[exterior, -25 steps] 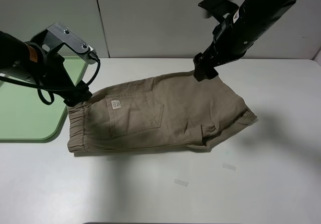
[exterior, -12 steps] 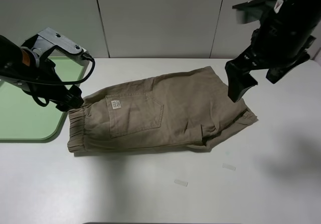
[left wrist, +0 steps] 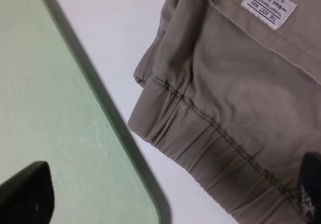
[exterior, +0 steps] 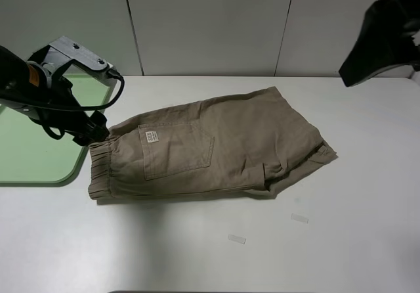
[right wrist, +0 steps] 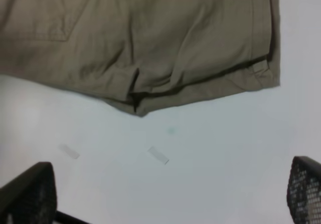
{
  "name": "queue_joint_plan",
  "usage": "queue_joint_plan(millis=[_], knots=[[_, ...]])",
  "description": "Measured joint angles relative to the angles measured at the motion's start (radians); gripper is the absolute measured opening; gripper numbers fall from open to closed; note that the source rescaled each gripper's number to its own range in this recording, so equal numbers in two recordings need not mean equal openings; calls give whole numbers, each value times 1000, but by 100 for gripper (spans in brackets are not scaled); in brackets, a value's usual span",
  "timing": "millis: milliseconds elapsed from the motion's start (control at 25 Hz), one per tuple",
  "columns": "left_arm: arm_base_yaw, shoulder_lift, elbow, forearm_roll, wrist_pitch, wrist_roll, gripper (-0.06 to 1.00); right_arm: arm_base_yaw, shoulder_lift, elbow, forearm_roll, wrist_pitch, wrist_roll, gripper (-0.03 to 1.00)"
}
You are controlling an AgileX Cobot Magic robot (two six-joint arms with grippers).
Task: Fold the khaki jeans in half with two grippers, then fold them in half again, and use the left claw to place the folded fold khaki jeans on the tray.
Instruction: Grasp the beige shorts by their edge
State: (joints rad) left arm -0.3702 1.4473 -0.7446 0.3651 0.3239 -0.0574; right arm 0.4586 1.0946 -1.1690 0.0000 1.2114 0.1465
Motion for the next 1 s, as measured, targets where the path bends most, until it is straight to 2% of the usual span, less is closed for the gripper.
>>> queue_joint_plan(millis=[240, 440, 640, 800, 1000], knots=[[0, -2, 0, 0, 0, -10, 96, 0, -248, 220, 0, 5, -8, 100], [0, -2, 0, 0, 0, -17, 96, 0, -483, 425, 0, 5, -71, 100], [0, -2, 0, 0, 0, -18, 96, 0, -691, 588, -5, -86, -104, 100], [0, -2, 0, 0, 0, -18, 96, 0, -787, 666, -5, -162, -108, 100], [0, -2, 0, 0, 0, -18, 96, 0, -815, 671, -5, -182, -115, 100]])
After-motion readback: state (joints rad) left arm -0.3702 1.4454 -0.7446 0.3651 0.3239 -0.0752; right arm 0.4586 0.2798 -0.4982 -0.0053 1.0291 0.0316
